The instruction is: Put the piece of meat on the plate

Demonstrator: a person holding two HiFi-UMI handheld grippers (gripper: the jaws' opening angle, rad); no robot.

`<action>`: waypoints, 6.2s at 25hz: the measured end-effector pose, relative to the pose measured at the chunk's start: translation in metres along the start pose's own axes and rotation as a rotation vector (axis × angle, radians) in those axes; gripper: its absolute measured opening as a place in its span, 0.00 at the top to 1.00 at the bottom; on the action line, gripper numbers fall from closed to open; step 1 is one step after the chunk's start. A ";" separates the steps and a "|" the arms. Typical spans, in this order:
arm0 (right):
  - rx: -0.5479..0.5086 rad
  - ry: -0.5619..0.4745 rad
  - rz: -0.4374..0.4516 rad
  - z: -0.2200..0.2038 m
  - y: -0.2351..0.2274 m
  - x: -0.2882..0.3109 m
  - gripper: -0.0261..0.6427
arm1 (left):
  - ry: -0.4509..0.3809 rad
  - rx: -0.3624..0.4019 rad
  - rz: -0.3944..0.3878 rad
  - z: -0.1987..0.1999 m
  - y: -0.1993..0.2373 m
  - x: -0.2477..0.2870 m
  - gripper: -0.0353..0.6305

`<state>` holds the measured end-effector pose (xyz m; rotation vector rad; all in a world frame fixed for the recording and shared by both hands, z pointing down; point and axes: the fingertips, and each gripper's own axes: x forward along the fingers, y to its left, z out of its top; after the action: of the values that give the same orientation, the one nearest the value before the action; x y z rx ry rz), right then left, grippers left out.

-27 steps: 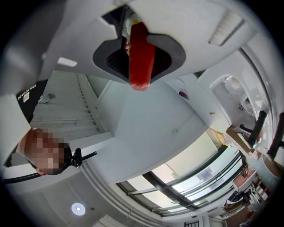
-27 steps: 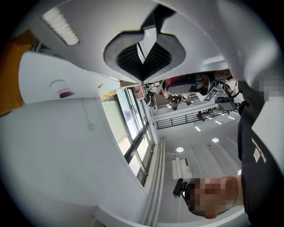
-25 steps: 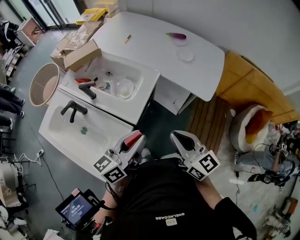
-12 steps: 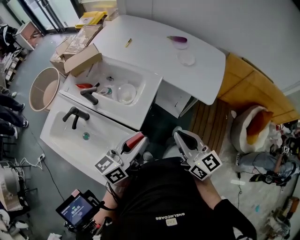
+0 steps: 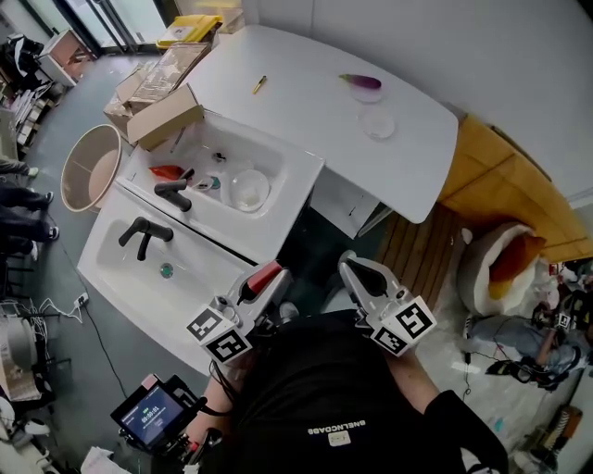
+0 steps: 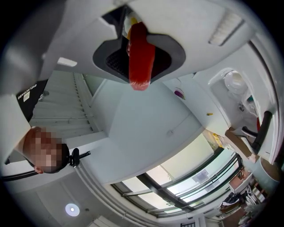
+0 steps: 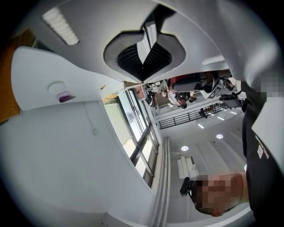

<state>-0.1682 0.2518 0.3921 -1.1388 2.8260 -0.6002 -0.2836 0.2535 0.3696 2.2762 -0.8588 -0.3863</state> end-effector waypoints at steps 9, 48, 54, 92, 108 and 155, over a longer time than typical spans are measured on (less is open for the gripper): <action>0.018 0.022 0.023 0.020 -0.050 0.011 0.95 | 0.005 -0.014 0.047 0.008 0.017 0.046 0.78; 0.077 -0.025 0.002 0.120 -0.301 -0.016 0.95 | 0.053 0.007 0.113 0.007 0.040 0.309 0.78; 0.086 -0.039 -0.044 0.126 -0.313 -0.028 0.95 | 0.080 0.006 0.085 0.008 0.041 0.332 0.78; 0.093 -0.018 -0.622 0.144 -0.400 -0.042 0.95 | 0.414 -0.086 -0.121 -0.010 0.199 0.532 0.78; 0.115 0.023 -0.830 0.145 -0.389 -0.079 0.95 | 0.574 -0.058 -0.068 -0.070 0.256 0.576 0.78; 0.196 0.011 -1.034 0.129 -0.393 -0.117 0.95 | 0.738 -0.349 0.205 -0.169 0.344 0.625 0.69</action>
<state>0.1993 0.0296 0.4036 -2.4782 1.9078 -0.8533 0.0959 -0.2778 0.7031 1.7718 -0.5657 0.3610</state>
